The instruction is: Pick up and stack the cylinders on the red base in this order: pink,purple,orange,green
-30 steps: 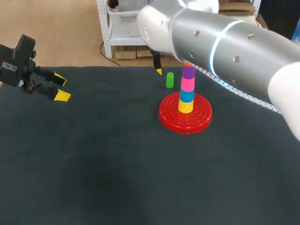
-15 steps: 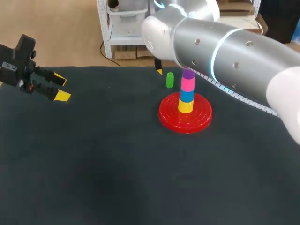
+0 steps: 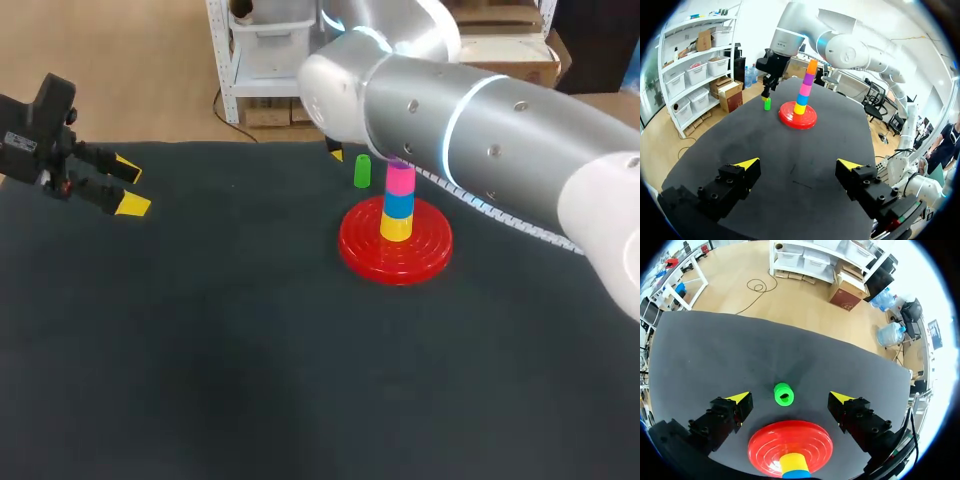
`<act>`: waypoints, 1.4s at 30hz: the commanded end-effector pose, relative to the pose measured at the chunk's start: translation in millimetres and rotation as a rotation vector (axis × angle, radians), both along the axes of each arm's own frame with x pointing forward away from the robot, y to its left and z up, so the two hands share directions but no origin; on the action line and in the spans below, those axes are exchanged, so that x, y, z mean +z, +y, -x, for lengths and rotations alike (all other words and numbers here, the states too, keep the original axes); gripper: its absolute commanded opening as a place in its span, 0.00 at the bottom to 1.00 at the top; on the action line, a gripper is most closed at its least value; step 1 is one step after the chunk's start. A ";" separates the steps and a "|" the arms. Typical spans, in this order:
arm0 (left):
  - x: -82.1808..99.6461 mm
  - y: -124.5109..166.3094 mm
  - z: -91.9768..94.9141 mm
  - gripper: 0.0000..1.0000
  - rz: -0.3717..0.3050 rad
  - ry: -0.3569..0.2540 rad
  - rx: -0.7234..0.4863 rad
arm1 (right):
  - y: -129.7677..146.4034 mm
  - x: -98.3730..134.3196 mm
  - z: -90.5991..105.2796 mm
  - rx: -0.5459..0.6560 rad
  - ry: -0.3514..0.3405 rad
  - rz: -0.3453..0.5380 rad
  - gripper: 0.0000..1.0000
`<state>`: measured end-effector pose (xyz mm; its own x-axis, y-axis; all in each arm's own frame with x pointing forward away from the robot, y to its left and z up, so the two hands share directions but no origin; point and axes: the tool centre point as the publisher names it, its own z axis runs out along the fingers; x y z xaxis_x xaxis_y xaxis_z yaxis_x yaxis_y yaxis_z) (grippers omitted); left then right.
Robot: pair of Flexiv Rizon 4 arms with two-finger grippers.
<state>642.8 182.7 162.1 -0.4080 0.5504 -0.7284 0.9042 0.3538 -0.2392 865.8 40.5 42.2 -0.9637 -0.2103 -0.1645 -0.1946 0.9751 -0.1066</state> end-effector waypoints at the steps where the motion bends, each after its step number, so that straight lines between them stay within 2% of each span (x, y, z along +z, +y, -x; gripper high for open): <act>1: -1.1 0.7 0.3 1.00 0.002 -0.003 -0.001 | 2.0 -2.4 -10.3 -0.046 0.316 0.068 1.00; 20: -1.1 0.7 0.3 1.00 0.002 -0.003 -0.001 | 0.6 -10.1 -21.2 -0.077 0.313 0.060 1.00; 39: -1.1 0.7 0.3 1.00 0.002 -0.003 -0.001 | 0.9 -13.9 -19.2 -0.076 0.321 0.075 1.00; 40: -1.1 0.7 0.3 1.00 0.002 -0.003 -0.001 | 1.4 -14.2 -19.3 -0.076 0.321 0.073 0.98; 41: -1.1 0.7 0.3 1.00 0.002 -0.003 -0.001 | 2.5 -14.8 -19.5 -0.076 0.321 0.071 0.91; 42: -1.1 0.7 0.3 1.00 0.002 -0.003 -0.001 | 3.1 -15.2 -19.5 -0.075 0.322 0.069 0.88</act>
